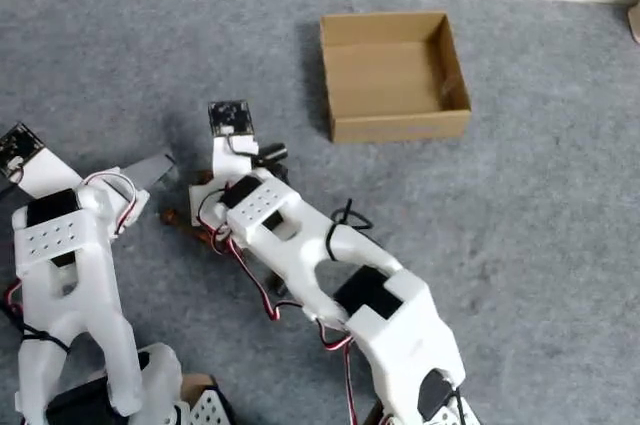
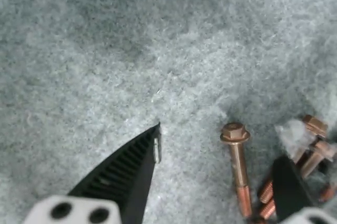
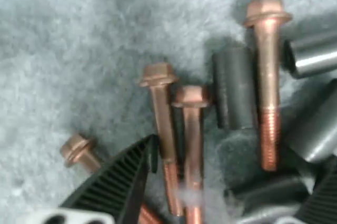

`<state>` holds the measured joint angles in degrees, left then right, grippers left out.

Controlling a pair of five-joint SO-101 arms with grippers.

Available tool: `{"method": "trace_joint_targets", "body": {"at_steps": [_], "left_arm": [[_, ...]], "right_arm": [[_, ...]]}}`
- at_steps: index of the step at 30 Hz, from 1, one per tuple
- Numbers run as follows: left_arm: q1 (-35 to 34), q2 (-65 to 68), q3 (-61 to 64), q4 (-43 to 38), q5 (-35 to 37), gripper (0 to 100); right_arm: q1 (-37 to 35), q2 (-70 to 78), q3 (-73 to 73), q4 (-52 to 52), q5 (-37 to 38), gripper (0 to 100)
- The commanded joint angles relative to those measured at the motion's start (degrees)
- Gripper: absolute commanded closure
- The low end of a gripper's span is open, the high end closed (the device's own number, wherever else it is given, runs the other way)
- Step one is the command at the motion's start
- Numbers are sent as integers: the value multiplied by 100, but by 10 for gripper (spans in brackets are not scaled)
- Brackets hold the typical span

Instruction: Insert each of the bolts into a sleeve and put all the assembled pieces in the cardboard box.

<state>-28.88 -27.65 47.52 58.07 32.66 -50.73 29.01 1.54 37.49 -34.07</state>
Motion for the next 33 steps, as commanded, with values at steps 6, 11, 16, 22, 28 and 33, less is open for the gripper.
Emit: {"method": "trace_joint_targets", "body": {"at_steps": [6, 11, 16, 22, 28, 33], "left_arm": [[-31, -127, -215, -97, 26, 511], [-48, -127, -215, -97, 26, 511], [-48, -127, -215, -97, 26, 511], [-48, -127, -215, -97, 26, 511], [-48, -127, -215, -97, 26, 511], [-48, -127, -207, -97, 26, 511]], "right_arm": [[-215, 303, -338, -101, -246, 592], [-444, 347, -374, -119, -237, 592], [-435, 374, -549, -92, -237, 592], [-374, 374, -549, -92, -237, 798], [-171, 382, -549, -92, -237, 969], [-163, 382, -549, -92, -237, 964]]}}
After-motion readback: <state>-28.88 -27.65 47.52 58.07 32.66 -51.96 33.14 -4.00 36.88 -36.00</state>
